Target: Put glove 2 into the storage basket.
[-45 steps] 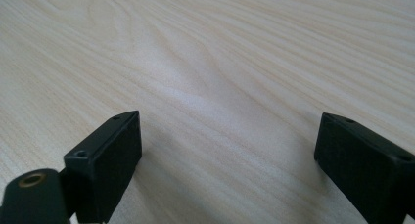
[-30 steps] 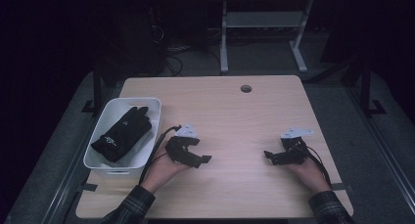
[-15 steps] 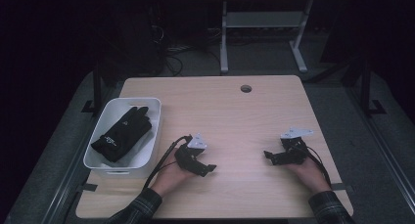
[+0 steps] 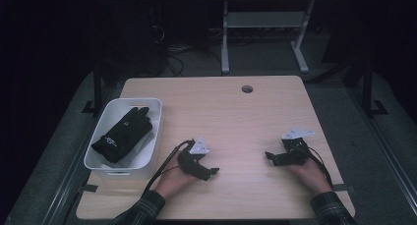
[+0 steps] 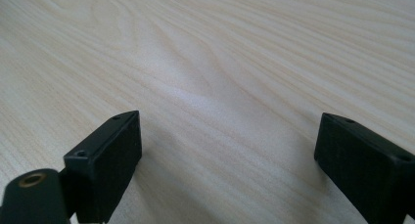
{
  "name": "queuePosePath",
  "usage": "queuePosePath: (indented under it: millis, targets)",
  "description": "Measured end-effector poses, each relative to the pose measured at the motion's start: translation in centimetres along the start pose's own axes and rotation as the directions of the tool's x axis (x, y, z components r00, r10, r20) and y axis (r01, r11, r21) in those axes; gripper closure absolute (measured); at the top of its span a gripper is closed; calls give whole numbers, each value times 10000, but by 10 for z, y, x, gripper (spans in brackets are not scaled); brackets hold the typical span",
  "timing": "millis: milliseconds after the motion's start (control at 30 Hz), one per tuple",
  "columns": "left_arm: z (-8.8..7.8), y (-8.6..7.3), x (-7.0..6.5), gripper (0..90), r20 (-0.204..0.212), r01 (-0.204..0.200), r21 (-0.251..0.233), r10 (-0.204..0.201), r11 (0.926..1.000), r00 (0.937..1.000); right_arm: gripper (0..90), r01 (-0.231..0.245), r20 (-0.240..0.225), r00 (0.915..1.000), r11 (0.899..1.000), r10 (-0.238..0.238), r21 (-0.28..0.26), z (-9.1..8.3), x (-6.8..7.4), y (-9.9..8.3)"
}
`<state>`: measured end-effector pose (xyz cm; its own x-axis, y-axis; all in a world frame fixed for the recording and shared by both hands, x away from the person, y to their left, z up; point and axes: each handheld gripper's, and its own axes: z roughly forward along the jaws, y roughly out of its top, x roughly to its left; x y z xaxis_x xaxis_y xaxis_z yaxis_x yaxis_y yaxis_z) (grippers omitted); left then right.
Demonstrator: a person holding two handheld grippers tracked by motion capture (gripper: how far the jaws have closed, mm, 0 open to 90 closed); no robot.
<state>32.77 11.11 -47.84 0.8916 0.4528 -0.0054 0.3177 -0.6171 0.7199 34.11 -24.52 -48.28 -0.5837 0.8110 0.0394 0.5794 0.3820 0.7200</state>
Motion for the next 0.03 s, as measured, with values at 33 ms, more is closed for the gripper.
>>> queuePosePath:
  millis: [33]
  targets:
    - [0, 0, 0, 131, 11, -2, -4, 2, 10000, 10000, 101, -1, -1, 10000, 10000, 1, 3, 0, 0, 0]
